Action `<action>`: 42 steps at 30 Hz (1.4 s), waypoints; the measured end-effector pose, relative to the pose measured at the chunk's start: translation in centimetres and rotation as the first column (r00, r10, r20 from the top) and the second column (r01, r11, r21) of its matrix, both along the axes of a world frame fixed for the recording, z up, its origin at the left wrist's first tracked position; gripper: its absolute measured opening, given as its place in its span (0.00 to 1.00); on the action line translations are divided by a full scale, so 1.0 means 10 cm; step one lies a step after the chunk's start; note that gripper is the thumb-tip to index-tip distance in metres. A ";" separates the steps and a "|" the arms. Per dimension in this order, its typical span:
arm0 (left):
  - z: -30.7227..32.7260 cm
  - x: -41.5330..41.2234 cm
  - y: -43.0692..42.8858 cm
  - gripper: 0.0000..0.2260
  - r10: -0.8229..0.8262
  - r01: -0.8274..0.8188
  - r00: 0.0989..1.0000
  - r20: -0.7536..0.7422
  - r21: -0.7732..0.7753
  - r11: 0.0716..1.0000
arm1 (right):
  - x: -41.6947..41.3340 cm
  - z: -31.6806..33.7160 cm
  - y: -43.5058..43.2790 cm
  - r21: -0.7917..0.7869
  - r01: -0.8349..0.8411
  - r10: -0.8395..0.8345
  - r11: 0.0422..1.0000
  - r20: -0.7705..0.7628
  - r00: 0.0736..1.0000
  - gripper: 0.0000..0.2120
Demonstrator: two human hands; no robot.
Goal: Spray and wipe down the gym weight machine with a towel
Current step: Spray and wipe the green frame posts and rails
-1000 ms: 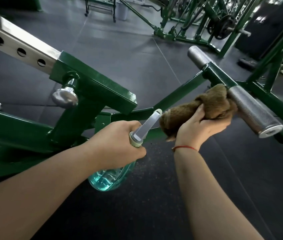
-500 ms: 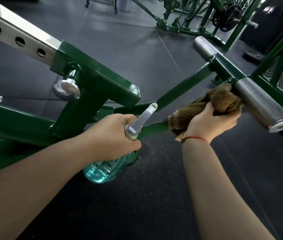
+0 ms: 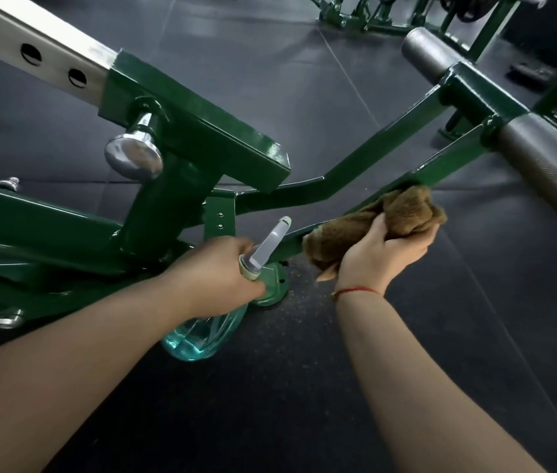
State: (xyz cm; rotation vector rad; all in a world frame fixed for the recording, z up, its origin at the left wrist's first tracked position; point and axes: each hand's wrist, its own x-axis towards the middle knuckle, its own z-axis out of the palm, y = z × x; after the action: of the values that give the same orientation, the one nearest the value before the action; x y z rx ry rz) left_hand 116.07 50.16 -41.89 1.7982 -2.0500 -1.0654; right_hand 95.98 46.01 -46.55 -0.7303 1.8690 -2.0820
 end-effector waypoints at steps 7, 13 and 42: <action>-0.09 0.25 0.08 0.06 0.008 -0.006 0.998 0.070 -0.035 0.999 | 0.60 -0.29 0.03 0.091 -0.050 0.055 0.995 -0.047 0.997 0.40; -0.17 0.45 0.16 0.06 0.010 -0.005 0.989 0.145 -0.037 0.999 | 1.01 -0.59 0.23 0.206 -0.242 0.208 0.948 0.174 0.963 0.43; -0.40 0.81 0.45 0.11 0.226 -0.226 0.974 0.015 0.086 0.970 | 1.40 -0.63 0.43 0.187 -0.476 0.277 0.859 0.613 0.740 0.43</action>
State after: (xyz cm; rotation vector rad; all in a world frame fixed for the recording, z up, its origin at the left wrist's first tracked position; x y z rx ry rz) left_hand 124.18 54.69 -45.90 2.0203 -1.7718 -1.0989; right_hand 110.01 50.32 -52.87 -0.3127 1.5039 -1.4465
